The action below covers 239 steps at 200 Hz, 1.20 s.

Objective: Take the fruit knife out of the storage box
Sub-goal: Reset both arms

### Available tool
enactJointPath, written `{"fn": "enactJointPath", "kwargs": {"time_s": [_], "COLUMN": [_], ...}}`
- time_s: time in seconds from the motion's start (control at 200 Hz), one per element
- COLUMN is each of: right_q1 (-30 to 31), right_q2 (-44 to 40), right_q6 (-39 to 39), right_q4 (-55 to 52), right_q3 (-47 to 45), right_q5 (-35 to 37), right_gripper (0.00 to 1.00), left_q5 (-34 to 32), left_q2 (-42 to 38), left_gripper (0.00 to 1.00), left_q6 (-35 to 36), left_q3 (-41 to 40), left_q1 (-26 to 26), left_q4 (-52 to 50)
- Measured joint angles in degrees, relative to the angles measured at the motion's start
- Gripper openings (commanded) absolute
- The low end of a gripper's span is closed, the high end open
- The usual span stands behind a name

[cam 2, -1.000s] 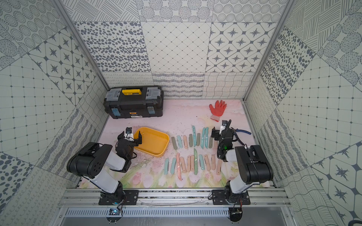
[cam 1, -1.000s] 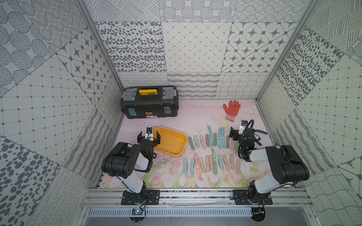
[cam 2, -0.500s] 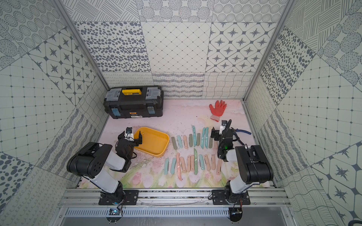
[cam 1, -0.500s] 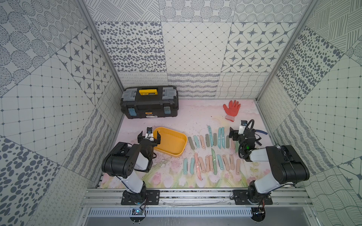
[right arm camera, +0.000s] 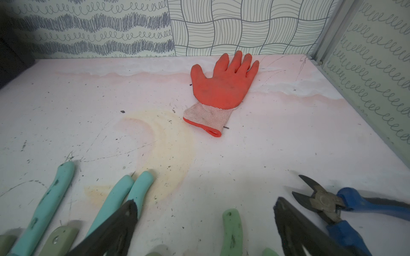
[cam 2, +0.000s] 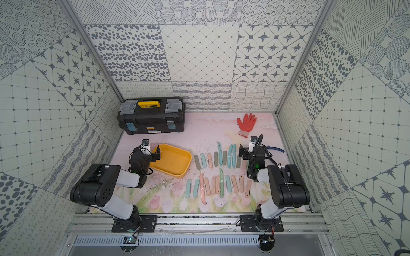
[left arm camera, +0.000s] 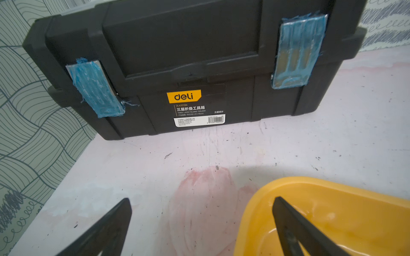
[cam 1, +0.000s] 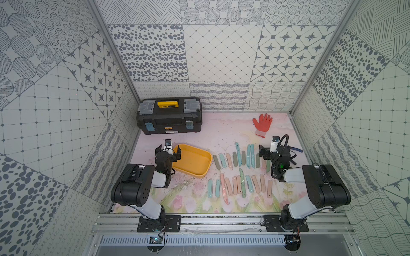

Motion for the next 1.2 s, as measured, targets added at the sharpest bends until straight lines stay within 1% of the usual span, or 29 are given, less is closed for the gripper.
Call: {"fn": "enactJointPath", "kwargs": {"time_s": [0.18, 0.415, 1.196], "right_q1": [0.0, 0.0, 0.0], "right_q2": [0.0, 0.0, 0.0], "right_q6": [0.0, 0.0, 0.1], "right_q4": [-0.2, -0.2, -0.2], "right_q3": [0.0, 0.0, 0.0], "right_q5": [0.0, 0.0, 0.0], "right_gripper": [0.98, 0.98, 0.98], "left_q5": [0.2, 0.3, 1.2], "left_q2": [-0.2, -0.3, -0.4], "left_gripper": [0.99, 0.99, 0.99], "left_q6": [-1.6, -2.8, -4.0], "left_q3": [2.9, 4.0, 4.0], "left_q1": [1.5, 1.8, 1.9], "left_q4": [-5.2, -9.2, -11.7]}}
